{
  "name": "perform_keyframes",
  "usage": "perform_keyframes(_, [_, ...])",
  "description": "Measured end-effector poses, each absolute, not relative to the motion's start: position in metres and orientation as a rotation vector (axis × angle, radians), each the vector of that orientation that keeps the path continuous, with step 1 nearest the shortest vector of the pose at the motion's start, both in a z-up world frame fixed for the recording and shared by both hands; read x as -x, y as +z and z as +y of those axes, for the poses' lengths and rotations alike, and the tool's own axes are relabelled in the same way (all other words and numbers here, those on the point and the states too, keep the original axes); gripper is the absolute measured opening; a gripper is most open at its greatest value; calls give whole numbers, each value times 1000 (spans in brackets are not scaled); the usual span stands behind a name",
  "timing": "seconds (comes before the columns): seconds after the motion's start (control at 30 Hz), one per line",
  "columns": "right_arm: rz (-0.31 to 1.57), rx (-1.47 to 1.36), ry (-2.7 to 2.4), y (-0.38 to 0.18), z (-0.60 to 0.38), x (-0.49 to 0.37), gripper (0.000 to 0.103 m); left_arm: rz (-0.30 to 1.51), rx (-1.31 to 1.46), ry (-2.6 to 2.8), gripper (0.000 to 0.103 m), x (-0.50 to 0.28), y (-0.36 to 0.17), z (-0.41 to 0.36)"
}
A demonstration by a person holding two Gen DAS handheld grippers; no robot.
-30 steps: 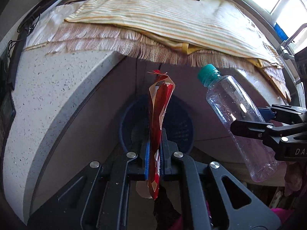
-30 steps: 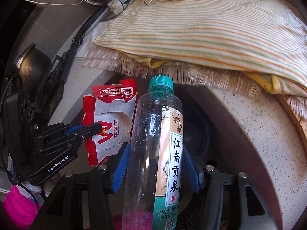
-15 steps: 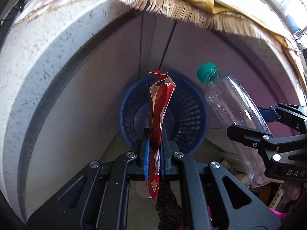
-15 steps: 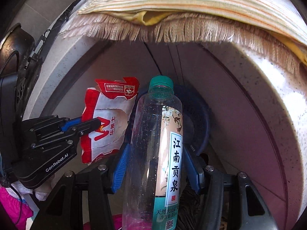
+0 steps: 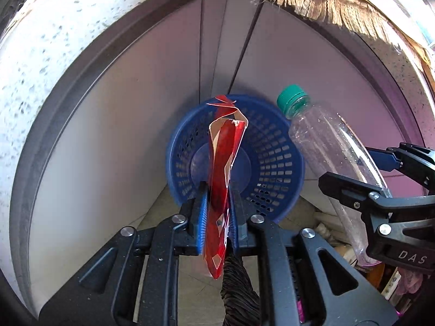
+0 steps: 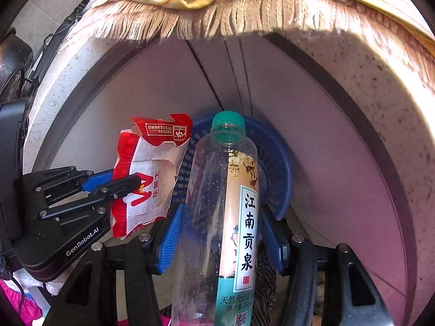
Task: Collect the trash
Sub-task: 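Open the left tool while the right tool opens, dropping both into the basket, then raise both tools back over the counter toward the remaining items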
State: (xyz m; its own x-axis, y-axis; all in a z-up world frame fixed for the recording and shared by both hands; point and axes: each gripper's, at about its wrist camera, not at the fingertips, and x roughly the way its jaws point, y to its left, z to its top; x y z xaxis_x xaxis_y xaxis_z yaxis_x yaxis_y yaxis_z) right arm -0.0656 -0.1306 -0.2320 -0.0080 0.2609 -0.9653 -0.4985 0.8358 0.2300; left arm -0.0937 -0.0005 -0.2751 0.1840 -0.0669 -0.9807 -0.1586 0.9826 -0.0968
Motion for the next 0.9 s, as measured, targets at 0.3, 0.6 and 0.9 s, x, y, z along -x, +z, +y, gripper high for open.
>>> perform_keyframes(0.3, [1429,199,592,-216,-141,67,69,1362,177,79,46,91,-263,-5])
perform_keyframes(0.6, [1423,192,605,-209,-140,61,69,1356,162,87,46,99,-249,-7])
perform_keyframes(0.9, [1389,175,635,-176,-140,53,70,1318,163,110,46,91,-235,-1])
